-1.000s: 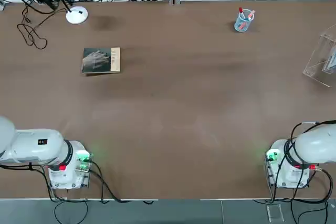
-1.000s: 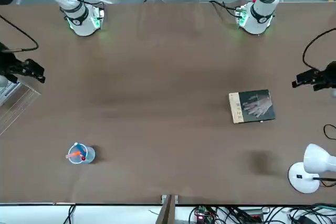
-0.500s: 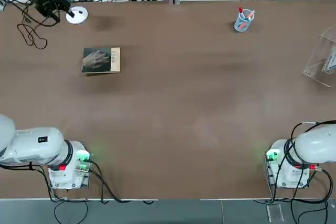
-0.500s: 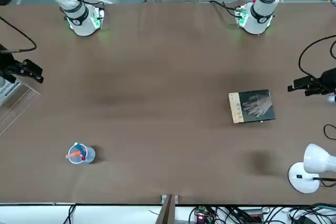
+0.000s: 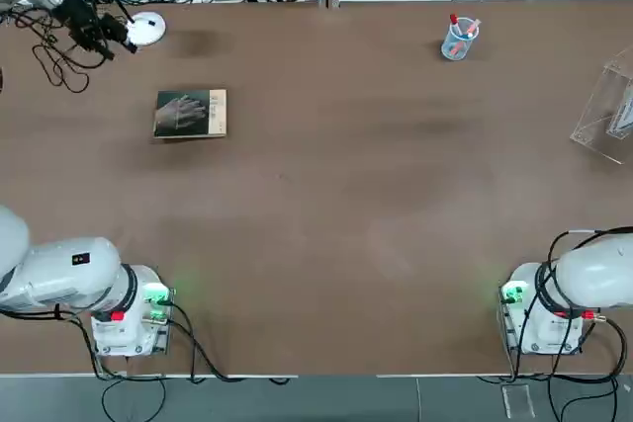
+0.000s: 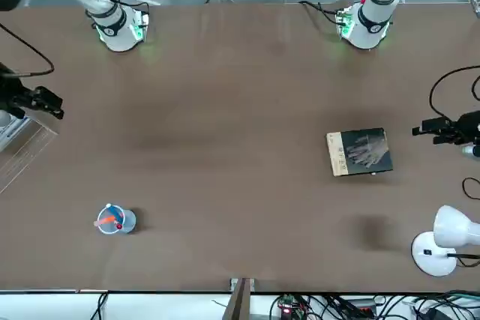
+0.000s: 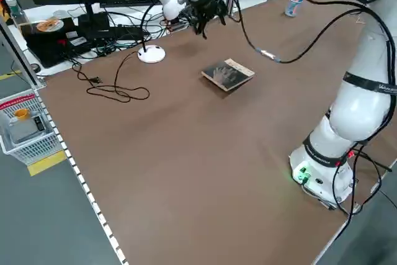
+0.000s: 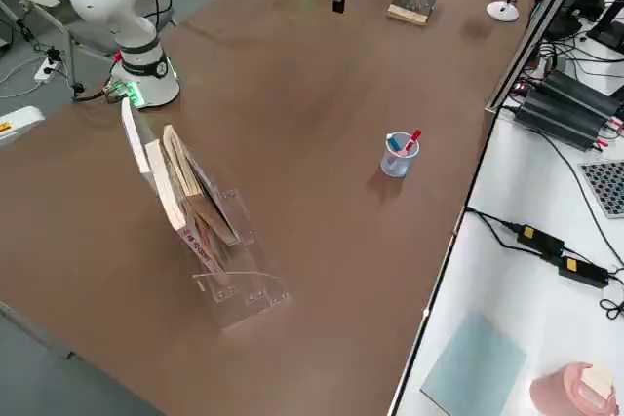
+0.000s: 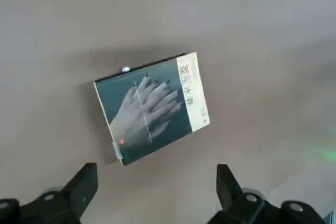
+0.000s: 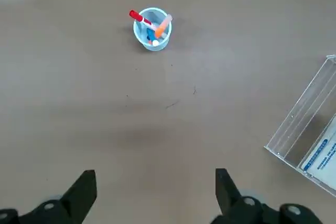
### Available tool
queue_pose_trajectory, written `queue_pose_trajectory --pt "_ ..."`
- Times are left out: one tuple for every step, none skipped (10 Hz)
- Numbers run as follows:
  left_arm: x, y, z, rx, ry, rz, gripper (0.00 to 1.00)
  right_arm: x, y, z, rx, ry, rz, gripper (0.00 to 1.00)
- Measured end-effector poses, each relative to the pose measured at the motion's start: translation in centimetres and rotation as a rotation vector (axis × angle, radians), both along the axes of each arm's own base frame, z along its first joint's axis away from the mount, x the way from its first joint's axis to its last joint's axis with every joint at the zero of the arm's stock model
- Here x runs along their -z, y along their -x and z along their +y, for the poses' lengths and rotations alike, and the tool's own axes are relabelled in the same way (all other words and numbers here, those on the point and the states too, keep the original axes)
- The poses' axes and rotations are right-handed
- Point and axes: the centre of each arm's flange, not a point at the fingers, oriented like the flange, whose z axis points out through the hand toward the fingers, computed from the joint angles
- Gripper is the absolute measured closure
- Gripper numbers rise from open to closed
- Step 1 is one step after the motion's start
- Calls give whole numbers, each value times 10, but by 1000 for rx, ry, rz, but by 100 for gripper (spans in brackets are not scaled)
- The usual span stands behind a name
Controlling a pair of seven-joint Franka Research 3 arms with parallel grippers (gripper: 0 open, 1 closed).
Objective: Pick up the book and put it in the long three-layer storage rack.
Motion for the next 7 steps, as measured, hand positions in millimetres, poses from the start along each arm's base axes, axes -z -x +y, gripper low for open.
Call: queue_pose_trajectory --pt "12 2 7 3 15 1 1 1 0 0 0 0 2 0" --pt "24 4 14 12 37 -1 1 2 0 0 0 0 4 0" --pt "37 5 22 20 66 -6 1 2 0 0 0 1 4 0" --pt "50 6 30 22 93 -10 1 2 0 0 0 1 5 0" --pt "63 7 39 25 112 -10 1 2 0 0 0 1 5 0" --pt "75 9 48 29 128 -10 1 2 0 0 0 1 5 0" --pt "86 10 54 34 149 -12 1 2 0 0 0 1 5 0"
